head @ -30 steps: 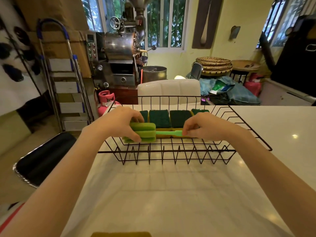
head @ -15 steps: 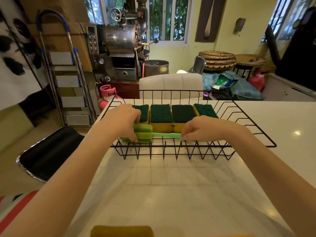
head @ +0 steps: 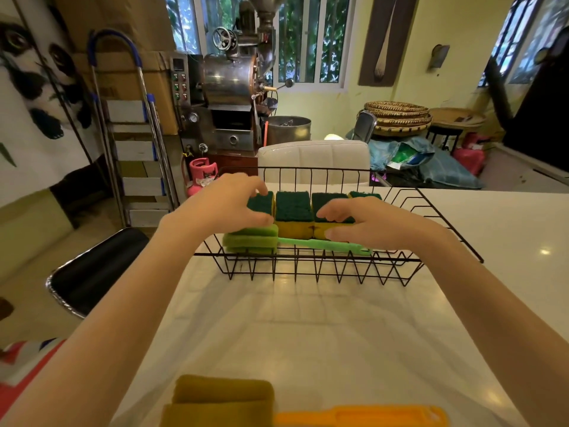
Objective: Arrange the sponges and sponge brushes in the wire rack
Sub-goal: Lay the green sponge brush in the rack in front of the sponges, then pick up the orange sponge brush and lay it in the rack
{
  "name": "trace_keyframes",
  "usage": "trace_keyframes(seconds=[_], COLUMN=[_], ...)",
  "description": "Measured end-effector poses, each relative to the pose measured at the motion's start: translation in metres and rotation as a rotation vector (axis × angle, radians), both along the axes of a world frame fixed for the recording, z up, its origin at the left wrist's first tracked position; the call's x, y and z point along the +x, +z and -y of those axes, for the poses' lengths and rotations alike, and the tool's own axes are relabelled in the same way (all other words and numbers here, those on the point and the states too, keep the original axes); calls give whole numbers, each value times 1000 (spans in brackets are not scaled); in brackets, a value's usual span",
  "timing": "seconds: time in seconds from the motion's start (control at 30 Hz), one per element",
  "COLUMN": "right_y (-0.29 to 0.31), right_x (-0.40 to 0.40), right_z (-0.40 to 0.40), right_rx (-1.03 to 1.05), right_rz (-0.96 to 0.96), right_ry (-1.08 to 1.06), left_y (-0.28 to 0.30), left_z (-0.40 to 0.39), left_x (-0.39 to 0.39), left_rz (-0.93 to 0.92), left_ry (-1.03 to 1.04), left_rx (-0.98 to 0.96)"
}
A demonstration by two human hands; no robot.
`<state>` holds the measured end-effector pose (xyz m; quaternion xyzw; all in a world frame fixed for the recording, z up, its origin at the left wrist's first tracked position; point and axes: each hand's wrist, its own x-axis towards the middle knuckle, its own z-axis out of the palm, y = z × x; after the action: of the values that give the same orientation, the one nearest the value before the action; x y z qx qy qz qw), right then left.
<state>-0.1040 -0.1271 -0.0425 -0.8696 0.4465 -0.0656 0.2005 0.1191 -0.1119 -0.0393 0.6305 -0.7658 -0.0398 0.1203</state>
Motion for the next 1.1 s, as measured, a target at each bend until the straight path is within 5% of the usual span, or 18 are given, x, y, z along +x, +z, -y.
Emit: trace_keyframes(seconds=[0.33, 0.63, 1.1], right_y=[-12, -58, -54], right_x=[-4, -27, -26], right_z=[-87, -133, -138], right_rx=[-198, 13, 89], right_rz=[385, 26, -53], right_ry=[223, 258, 274], left_y=[-3, -41, -36], left_z=[-99, -144, -137], left_x=[-15, -1, -9], left_rz=[-389, -220, 10], left_ry=[-257, -321, -293], left_rx=[3, 508, 734])
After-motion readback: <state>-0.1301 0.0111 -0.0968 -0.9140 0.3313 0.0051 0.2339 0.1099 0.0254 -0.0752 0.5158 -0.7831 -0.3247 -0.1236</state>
